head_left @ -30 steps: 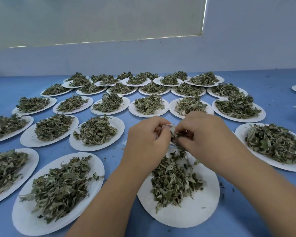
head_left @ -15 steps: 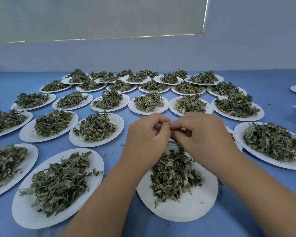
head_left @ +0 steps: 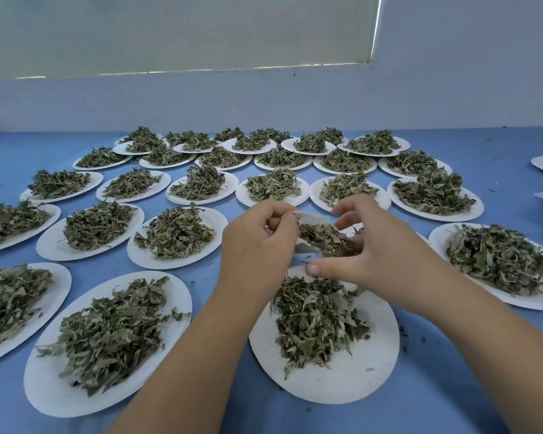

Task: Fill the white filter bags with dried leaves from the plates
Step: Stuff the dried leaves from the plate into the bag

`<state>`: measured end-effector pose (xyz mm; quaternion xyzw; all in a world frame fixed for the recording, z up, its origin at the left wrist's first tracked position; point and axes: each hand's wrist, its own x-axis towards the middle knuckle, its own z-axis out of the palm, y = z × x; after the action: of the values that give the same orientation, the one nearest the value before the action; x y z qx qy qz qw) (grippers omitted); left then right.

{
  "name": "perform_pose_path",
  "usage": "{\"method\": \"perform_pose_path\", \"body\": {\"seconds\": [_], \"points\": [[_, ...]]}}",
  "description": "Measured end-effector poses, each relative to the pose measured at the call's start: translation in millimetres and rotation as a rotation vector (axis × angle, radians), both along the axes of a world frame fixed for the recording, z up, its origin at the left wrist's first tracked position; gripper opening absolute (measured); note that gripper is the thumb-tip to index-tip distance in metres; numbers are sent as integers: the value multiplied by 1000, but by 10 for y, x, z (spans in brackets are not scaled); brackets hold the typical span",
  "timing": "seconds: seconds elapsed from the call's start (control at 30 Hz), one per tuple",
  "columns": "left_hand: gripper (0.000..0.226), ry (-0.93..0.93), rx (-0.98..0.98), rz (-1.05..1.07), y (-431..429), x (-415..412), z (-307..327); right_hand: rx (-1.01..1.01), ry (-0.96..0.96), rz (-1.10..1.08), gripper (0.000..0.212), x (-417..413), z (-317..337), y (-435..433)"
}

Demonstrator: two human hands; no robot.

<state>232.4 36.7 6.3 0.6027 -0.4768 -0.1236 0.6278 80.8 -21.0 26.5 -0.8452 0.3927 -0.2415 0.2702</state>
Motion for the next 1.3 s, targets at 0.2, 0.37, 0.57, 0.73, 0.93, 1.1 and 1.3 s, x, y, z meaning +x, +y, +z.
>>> {"method": "perform_pose_path", "body": {"seconds": [0.2, 0.37, 0.57, 0.73, 0.93, 1.1, 1.3], "points": [[21, -14, 4, -11, 0, -7, -24, -72, -296, -49, 29, 0, 12, 24], [19, -112, -5, -36, -11, -20, -63, -210, -306, -7, 18, -10, 28, 56], [19, -160, -11, -75, -10, -37, -77, -425, -67, 31, 19, 56, -18, 85], [20, -175, -22, -126, 9, -67, -67, -451, -86, 7, 16, 61, -58, 69], [22, -139, -53, -111, 21, -62, -50, -347, -246, 46, 17, 49, -28, 80], [22, -183, -51, -108, 30, -68, -41, -452, -212, 13, 11, 53, -22, 93], [24, -172, -60, -106, 31, -70, -40, -397, -149, 78, 19, 57, -45, 53]]}}
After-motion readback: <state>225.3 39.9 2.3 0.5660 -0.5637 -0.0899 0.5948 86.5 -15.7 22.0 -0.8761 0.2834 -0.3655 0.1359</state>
